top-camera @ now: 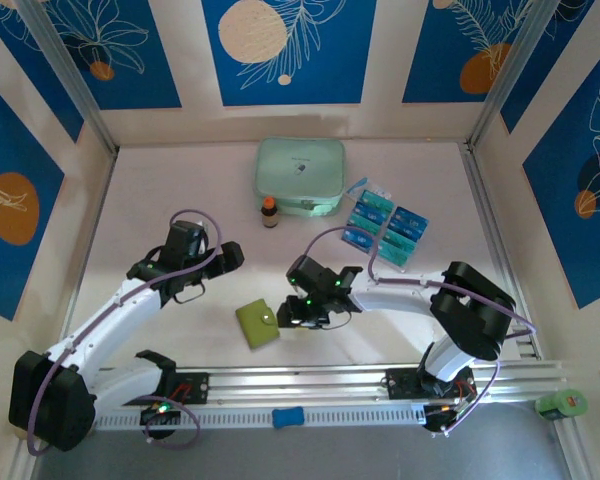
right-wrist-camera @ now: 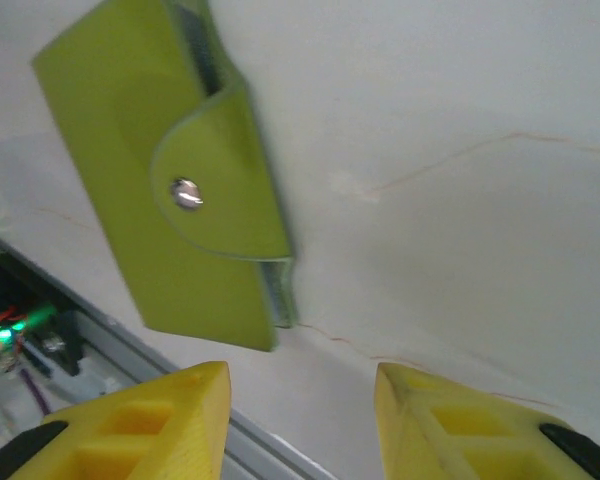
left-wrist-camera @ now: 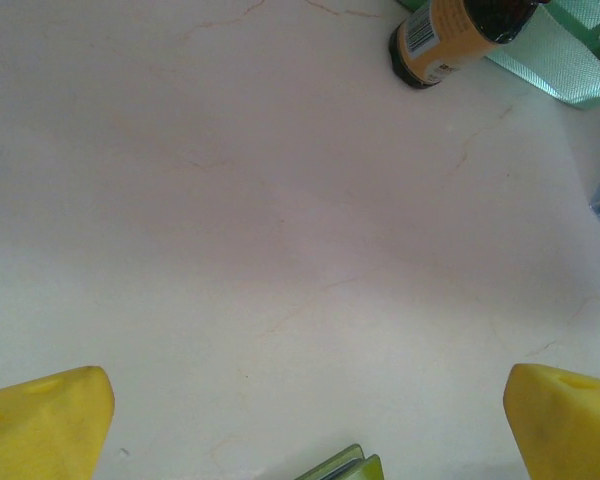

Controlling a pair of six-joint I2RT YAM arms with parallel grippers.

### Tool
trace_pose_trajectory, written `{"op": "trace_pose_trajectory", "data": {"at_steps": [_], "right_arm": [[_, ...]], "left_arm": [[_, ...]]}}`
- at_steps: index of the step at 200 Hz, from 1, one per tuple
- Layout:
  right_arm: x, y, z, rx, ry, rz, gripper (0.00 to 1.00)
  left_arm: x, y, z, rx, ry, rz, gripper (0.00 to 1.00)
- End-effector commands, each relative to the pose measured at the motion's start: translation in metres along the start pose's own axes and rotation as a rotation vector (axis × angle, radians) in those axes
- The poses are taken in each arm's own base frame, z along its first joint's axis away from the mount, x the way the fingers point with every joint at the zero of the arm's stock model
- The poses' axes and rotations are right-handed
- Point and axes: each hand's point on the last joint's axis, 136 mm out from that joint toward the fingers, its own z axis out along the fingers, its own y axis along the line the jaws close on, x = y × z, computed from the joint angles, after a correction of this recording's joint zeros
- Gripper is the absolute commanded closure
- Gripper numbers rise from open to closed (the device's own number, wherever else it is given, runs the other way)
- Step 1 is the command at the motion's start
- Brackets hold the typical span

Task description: Put the credit cards into the card holder

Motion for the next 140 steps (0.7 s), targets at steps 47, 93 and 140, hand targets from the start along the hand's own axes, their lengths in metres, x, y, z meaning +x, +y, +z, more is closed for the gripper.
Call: {"op": "trace_pose_trajectory", "data": {"at_steps": [47, 93, 140], "right_arm": [[0.014, 0.013, 0.021, -0.073, 0.085, 0.034, 0.62], [0.013, 0.014, 0.029, -0.071, 0.103, 0.041, 0.62], [0.008, 0.02, 0.036, -0.104, 0.115, 0.05, 0.66]], "left_arm": [[0.004, -0.004, -0.001, 0.027, 0.0, -0.006, 0.0], [0.002, -0.006, -0.001, 0.031, -0.002, 0.001, 0.0], [0.001, -0.008, 0.001, 0.034, 0.001, 0.003, 0.0]]}}
